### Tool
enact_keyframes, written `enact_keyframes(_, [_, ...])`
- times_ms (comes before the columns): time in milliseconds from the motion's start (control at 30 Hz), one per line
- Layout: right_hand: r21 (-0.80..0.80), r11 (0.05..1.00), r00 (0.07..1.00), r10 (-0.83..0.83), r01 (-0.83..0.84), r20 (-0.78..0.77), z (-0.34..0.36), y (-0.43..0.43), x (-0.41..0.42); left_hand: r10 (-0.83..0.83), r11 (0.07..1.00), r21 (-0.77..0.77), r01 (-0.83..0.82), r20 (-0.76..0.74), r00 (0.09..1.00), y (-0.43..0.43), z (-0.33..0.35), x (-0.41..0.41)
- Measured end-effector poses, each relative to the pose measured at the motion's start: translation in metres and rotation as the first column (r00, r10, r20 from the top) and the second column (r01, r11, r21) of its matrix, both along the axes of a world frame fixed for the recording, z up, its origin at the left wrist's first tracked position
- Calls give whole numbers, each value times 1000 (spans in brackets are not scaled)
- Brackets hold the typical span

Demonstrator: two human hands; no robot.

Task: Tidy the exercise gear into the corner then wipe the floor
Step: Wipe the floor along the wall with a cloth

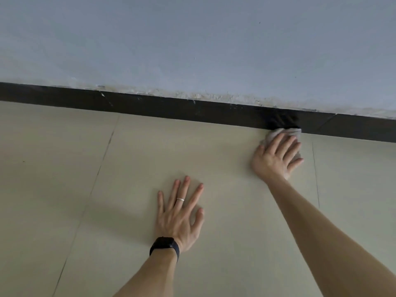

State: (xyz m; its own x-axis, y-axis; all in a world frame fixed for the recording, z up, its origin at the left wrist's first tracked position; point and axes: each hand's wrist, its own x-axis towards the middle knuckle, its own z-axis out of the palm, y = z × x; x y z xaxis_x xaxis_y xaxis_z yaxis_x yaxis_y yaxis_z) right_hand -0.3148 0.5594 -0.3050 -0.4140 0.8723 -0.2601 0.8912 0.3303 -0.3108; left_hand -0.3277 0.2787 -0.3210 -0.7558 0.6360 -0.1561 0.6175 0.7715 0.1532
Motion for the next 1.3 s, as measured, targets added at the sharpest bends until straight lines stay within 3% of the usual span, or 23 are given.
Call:
enact_keyframes(33, [8, 982, 982, 187, -187, -9, 0, -26, -13, -9, 1000, 3, 9, 2, 1000, 0, -1, 0])
enact_keyframes(100, [-15, 772, 772, 636, -636, -12, 3, -78, -28, -6, 1000, 6, 6, 5, 1000, -1, -2, -2])
enact_keyframes(167, [-56, 553, 554, 833, -831, 5, 8, -91, -32, 1, 1000, 1, -1, 14, 1000, 1, 0, -3])
enact_keyframes(200, [-52, 530, 531, 848, -846, 10, 9, -79, -32, 0, 1000, -5, 0, 16, 1000, 2, 2, -3])
enact_keyframes(267, [2, 612, 612, 791, -791, 26, 4, -45, -26, 6, 1000, -6, -6, 14, 1000, 1, 5, -3])
enact_keyframes(367, [50, 878, 879, 477, -477, 8, -3, -5, -4, 5, 1000, -4, -5, 24, 1000, 1, 6, -2])
enact_keyframes(467, [75, 970, 971, 234, -231, -37, -10, -30, -3, 8, 1000, -4, -8, 48, 999, 4, 6, -2])
enact_keyframes(533, [62, 917, 917, 397, -394, -37, -11, -62, 3, 11, 1000, -10, -11, 55, 998, 4, 6, -4])
enact_keyframes(633, [131, 602, 606, 795, -787, -16, -9, -85, 46, 9, 999, -33, -7, 70, 998, 0, 7, -9])
enact_keyframes(667, [153, 520, 527, 850, -840, 7, -7, -75, 61, 12, 999, -39, -9, 71, 997, 0, 8, -10])
enact_keyframes(700, [157, 496, 508, 861, -854, 40, -5, -59, 70, 14, 999, -44, -10, 74, 997, -1, 9, -11])
enact_keyframes(733, [165, 529, 546, 834, -833, 84, -5, -39, 79, 12, 999, -49, -8, 79, 997, 0, 9, -11])
enact_keyframes(767, [147, 619, 634, 766, -772, 105, -5, -19, 85, 11, 999, -48, -7, 76, 997, 0, 9, -11])
enact_keyframes(833, [22, 859, 856, 506, -511, 108, -2, 10, 91, 18, 999, -49, -15, 59, 998, -3, 9, -13])
enact_keyframes(900, [-17, 943, 937, 332, -332, 105, -2, 5, 98, 32, 998, -55, -30, 36, 999, -9, 9, -13])
enact_keyframes(1133, [-5, 910, 907, 414, -415, 83, 0, -96, 180, 63, 997, -40, -62, 35, 997, -7, 8, -1])
enact_keyframes(1300, [77, 779, 782, 624, -622, 7, 5, -131, 246, -112, 993, -50, 111, -16, 994, 30, 28, -13])
